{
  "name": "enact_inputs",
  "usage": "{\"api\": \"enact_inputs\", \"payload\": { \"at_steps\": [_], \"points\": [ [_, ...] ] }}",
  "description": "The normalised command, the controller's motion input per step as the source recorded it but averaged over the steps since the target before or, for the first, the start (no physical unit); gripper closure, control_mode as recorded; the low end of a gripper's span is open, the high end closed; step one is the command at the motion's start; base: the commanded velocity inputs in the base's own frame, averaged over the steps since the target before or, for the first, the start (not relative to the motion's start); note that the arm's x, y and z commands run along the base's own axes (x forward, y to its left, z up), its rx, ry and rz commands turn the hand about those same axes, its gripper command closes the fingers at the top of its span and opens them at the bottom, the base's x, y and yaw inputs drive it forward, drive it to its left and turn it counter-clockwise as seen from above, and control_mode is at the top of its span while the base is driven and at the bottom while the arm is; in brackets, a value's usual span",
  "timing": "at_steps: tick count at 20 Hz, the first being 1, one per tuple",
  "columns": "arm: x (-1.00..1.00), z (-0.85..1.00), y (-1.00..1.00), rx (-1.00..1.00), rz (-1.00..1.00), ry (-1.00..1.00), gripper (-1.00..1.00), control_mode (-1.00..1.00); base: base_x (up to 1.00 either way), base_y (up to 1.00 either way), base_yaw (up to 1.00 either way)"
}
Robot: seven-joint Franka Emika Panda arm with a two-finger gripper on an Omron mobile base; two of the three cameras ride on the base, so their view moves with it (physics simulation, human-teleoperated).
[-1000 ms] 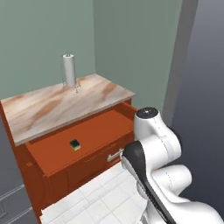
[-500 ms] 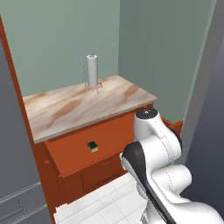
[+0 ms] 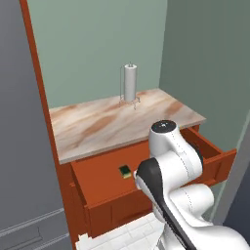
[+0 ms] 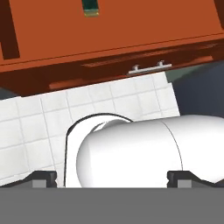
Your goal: Restock the sink supplies by placing the sponge and soap dispenser on the counter and next to the sink. Make sure the soap dispenser is upright.
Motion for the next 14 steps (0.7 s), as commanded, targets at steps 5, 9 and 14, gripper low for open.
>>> {"api": "enact_inputs", "payload": {
  "at_steps": [5, 9, 14],
  "points": [
    [0.00, 0.00, 0.00, 0.00, 0.00, 0.00, -1.00, 1.00, 0.56, 0.00, 0.20],
    [0.00, 0.00, 0.00, 0.00, 0.00, 0.00, -1.00, 1.00, 0.46, 0.00, 0.11],
    [0.21, -0.36, -0.34, 0.11, 0.04, 0.00, -1.00, -1.00, 0.00, 0.00, 0.00]
  ]
}}
